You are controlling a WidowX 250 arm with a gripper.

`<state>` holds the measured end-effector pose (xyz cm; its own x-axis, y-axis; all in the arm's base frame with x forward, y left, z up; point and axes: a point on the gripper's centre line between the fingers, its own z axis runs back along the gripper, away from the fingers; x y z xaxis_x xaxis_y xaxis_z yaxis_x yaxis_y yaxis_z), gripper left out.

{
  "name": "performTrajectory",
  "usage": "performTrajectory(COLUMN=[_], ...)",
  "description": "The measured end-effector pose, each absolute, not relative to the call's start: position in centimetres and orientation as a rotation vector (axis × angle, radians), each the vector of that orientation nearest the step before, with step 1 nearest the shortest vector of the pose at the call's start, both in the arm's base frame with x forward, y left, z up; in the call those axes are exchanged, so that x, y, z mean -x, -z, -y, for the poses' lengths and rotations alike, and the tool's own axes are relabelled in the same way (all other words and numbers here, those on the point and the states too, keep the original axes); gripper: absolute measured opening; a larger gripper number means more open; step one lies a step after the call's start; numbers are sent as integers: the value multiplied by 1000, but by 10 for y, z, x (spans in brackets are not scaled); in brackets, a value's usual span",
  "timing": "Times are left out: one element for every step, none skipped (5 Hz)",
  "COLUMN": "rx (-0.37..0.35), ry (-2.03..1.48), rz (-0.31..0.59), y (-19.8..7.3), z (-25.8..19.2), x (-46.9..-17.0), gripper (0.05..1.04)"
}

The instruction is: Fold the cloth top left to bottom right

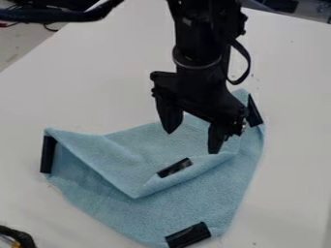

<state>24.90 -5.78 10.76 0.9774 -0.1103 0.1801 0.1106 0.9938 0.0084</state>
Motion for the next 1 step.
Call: performTrajectory(rx=[11], ry=[132], rz=[172], y=[-108], z=[52], x=[-254], gripper=[1005])
